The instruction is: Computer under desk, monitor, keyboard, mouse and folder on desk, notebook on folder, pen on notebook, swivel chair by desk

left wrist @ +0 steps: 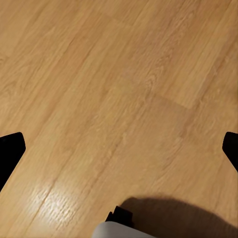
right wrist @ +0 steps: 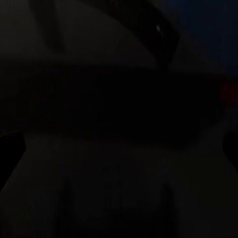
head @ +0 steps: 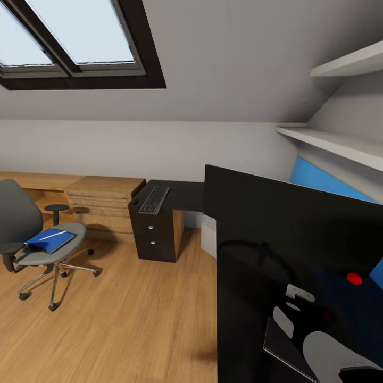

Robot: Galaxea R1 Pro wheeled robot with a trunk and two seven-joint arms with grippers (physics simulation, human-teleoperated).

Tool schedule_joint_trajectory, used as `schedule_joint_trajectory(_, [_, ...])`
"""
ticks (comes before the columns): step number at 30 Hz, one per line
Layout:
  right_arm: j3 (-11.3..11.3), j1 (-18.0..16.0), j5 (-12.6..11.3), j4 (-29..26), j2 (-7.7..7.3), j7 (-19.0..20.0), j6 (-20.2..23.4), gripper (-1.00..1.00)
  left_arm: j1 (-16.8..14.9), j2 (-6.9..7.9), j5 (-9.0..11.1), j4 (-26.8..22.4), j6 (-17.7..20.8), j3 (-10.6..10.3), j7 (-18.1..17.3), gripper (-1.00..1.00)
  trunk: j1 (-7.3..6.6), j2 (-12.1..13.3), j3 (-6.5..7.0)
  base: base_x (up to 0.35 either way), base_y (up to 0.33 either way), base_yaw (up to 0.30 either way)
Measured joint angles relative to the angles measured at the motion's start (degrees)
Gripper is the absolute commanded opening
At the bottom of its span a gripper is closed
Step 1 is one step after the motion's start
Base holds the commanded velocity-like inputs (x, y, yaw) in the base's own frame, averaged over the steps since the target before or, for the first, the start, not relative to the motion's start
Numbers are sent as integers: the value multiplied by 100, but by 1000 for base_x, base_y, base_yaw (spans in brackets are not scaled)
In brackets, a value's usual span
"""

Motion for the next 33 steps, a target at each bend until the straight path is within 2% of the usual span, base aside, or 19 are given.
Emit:
schedule_joint_trajectory(7, [-8,0,0,12,-3,-12,37,100,-2,-1,0,1,0,0,0,100,154,-281,-126,0,0,0])
schedule_joint_trajectory(14, [-5,0,0,14,-8,-13,71,100,-1,6,7,1,0,7,-4,100,155,-283,-127,0,0,0])
schedule_joint_trajectory(22, [-9,-1,-10,13,-20,-5,588,100,0,35,34,36,-5,9,-25,100,155,-283,-127,0,0,0])
schedule_joint_trajectory(33, [-9,-2,-9,14,-25,-2,688,100,-2,32,36,40,-9,9,-27,100,155,-283,-126,0,0,0])
